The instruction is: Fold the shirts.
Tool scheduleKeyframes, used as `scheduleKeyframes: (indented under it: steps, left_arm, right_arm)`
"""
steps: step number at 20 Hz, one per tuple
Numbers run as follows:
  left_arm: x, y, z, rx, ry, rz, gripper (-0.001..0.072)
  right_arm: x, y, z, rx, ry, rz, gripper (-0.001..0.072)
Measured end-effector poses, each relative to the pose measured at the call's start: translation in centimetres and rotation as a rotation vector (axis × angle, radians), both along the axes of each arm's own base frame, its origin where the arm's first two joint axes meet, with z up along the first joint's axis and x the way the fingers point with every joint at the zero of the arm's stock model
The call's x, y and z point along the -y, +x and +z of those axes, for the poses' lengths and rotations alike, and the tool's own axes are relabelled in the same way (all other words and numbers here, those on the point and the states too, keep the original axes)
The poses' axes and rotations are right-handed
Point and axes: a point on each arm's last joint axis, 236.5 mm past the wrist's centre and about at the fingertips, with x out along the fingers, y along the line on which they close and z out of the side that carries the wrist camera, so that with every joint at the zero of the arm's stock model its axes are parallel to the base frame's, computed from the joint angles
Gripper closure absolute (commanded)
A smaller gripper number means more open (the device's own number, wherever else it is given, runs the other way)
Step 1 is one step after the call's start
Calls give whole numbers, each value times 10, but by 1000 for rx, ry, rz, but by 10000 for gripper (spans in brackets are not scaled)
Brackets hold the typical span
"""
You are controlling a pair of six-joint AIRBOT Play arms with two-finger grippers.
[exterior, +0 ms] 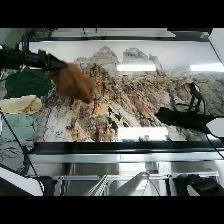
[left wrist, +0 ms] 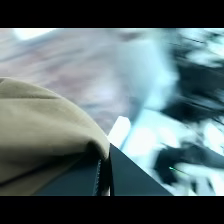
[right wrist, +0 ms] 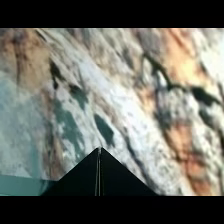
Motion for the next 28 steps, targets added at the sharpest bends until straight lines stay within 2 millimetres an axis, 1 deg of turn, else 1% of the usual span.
scheduleKeyframes:
  steps: [2, 3, 4, 5, 6, 7, 8, 10, 11, 12, 13, 15, 17, 18, 19, 20, 21, 23, 24, 26, 28]
  left_arm:
    - [38, -42, 64, 105, -97, -111, 712]
    - [54, -64, 92, 151, -133, -156, 711]
    - [69, -86, 115, 203, -151, -192, 710]
    - [82, -103, 131, 247, -150, -208, 682]
    - [92, -114, 138, 281, -120, -205, 683]
    - [100, -118, 138, 304, -69, -185, 683]
    - [106, -118, 133, 311, -11, -159, 683]
    - [114, -112, 111, 300, 101, -113, 682]
    - [118, -107, 96, 276, 144, -98, 649]
    - [122, -102, 79, 245, 178, -90, 396]
    - [125, -97, 60, 203, 205, -82, 368]
    - [127, -87, 23, 127, 254, -80, 368]
    - [120, -73, -3, 71, 289, -61, 368]
    - [111, -66, -14, 42, 307, -51, 368]
    - [97, -60, -27, 8, 341, -43, 367]
    - [80, -56, -42, -34, 381, -32, 367]
    - [59, -55, -63, -101, 435, -18, 367]
    - [17, -60, -105, -246, 518, 20, 367]
    - [-3, -67, -127, -330, 546, 42, 367]
    - [-35, -82, -164, -469, 569, 90, 367]
    - [-63, -96, -202, -575, 585, 158, 367]
  right_arm:
    - [-1, 11, 26, 77, -21, 29, 695]
    - [0, 16, 38, 109, -33, 40, 695]
    - [2, 20, 50, 137, -45, 46, 695]
    - [5, 22, 59, 154, -55, 48, 695]
    - [10, 24, 64, 163, -67, 44, 695]
    - [15, 26, 68, 168, -74, 35, 695]
    - [21, 27, 70, 165, -81, 25, 695]
    - [33, 28, 70, 148, -95, 4, 688]
    - [37, 27, 68, 140, -101, 2, 587]
    - [39, 27, 66, 131, -109, 4, 281]
    - [41, 27, 63, 116, -115, 8, 187]
    - [45, 26, 54, 85, -124, 14, 192]
    - [51, 24, 42, 31, -132, 12, 205]
    - [57, 22, 34, -6, -136, 8, 205]
    - [62, 18, 24, -51, -137, 5, 205]
    - [66, 14, 11, -100, -134, 9, 205]
    - [66, 11, -2, -141, -122, 19, 205]
    - [53, 4, -34, -215, -59, 74, 205]
    - [41, 3, -50, -239, -15, 110, 205]
    - [7, 0, -76, -277, 84, 200, 206]
    - [-28, -2, -98, -304, 174, 272, 207]
